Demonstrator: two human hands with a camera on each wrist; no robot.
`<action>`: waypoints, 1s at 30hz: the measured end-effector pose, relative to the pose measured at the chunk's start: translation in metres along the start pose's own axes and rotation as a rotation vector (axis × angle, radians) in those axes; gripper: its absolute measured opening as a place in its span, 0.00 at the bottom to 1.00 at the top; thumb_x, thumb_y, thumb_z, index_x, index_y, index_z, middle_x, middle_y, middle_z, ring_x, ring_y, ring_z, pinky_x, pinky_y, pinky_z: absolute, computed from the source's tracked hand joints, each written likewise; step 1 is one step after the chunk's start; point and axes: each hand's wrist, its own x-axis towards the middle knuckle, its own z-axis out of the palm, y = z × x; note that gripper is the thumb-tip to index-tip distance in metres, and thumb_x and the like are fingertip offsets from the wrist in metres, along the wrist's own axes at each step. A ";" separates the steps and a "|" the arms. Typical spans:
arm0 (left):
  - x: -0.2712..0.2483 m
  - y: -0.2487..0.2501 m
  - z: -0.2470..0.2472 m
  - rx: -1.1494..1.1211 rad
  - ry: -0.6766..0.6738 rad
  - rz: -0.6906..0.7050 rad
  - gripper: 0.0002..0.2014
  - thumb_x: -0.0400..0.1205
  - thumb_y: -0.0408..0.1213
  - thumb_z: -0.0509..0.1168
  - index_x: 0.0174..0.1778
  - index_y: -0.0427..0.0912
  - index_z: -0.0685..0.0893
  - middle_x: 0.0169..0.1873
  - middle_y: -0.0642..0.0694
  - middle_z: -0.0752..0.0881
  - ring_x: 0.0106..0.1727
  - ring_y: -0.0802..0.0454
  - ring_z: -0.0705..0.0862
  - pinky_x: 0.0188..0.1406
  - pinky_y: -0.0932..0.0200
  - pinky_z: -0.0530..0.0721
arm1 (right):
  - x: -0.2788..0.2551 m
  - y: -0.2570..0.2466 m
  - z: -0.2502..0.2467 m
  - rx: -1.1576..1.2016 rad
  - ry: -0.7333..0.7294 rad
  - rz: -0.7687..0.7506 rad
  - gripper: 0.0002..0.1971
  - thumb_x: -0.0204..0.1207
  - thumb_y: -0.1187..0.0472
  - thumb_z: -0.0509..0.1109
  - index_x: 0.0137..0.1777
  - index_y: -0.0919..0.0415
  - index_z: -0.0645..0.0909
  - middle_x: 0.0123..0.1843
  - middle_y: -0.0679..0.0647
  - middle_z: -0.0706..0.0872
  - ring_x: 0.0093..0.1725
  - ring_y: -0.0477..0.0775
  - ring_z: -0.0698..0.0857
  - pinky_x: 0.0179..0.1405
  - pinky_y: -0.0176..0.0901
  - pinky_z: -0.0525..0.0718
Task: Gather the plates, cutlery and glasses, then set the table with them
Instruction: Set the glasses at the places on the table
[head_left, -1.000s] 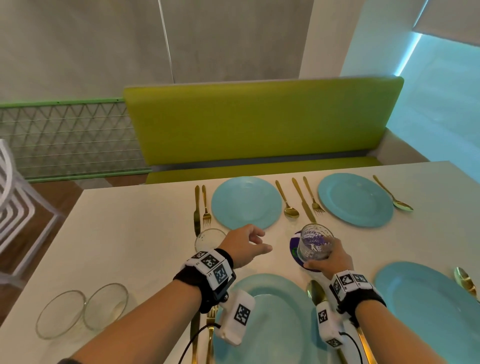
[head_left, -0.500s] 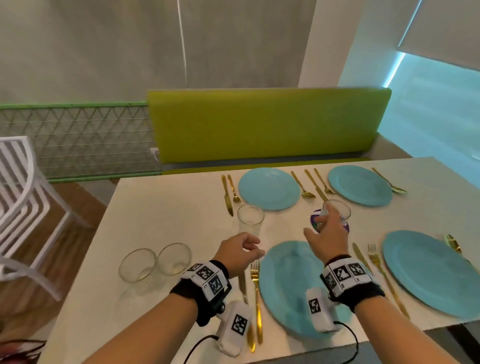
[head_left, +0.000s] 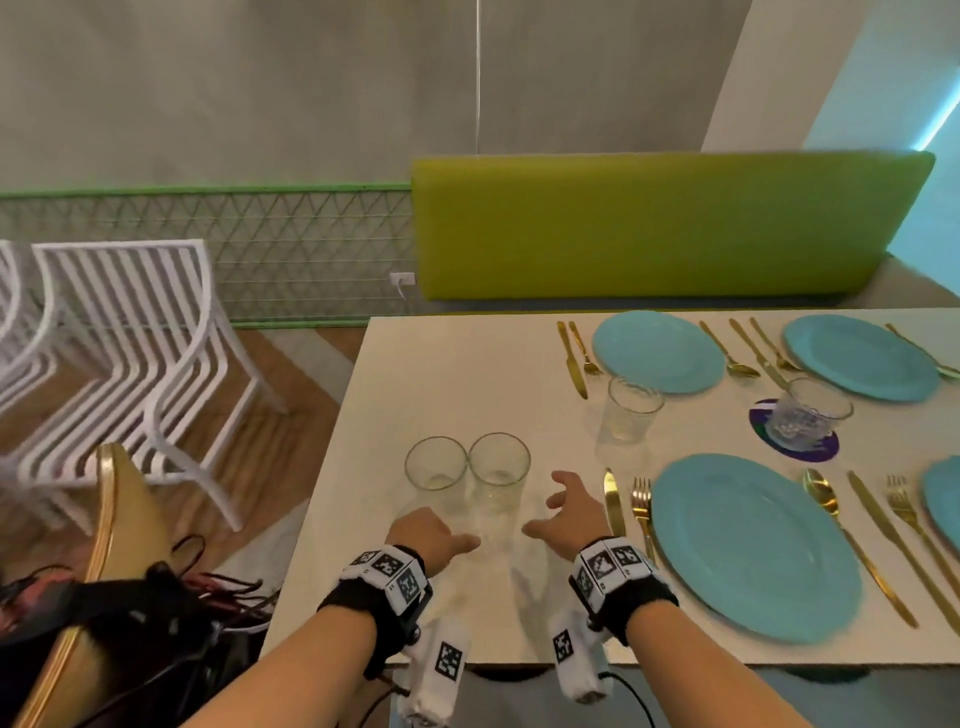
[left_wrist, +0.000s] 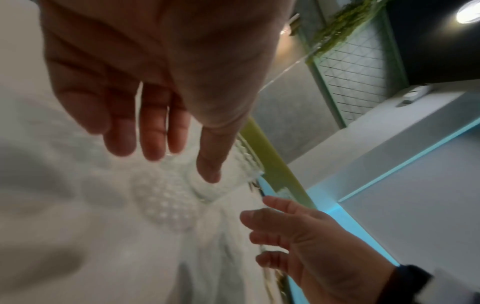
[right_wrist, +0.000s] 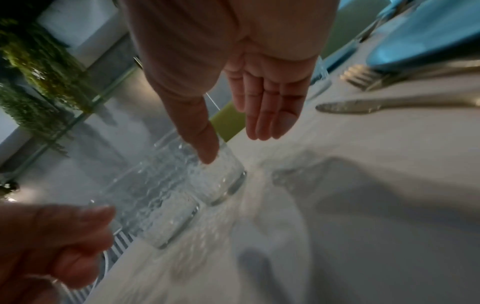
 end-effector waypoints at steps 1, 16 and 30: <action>0.004 -0.007 -0.004 -0.016 0.032 -0.049 0.20 0.71 0.57 0.71 0.33 0.43 0.78 0.32 0.44 0.81 0.34 0.49 0.81 0.34 0.60 0.73 | 0.004 -0.001 0.008 0.012 -0.016 0.013 0.43 0.67 0.60 0.79 0.79 0.56 0.60 0.71 0.58 0.77 0.67 0.58 0.79 0.62 0.44 0.78; 0.067 -0.024 0.002 -0.530 0.268 0.145 0.44 0.64 0.30 0.80 0.75 0.40 0.66 0.72 0.43 0.75 0.72 0.46 0.75 0.64 0.63 0.71 | 0.065 -0.014 0.039 0.010 0.034 -0.133 0.43 0.55 0.56 0.84 0.71 0.56 0.69 0.67 0.51 0.80 0.68 0.54 0.77 0.65 0.41 0.76; 0.049 0.071 0.002 -0.610 0.196 0.423 0.45 0.55 0.38 0.83 0.69 0.45 0.73 0.55 0.50 0.80 0.60 0.50 0.78 0.64 0.56 0.77 | 0.020 0.006 -0.085 0.221 0.309 -0.069 0.36 0.57 0.58 0.85 0.66 0.57 0.76 0.53 0.46 0.82 0.57 0.49 0.82 0.57 0.36 0.75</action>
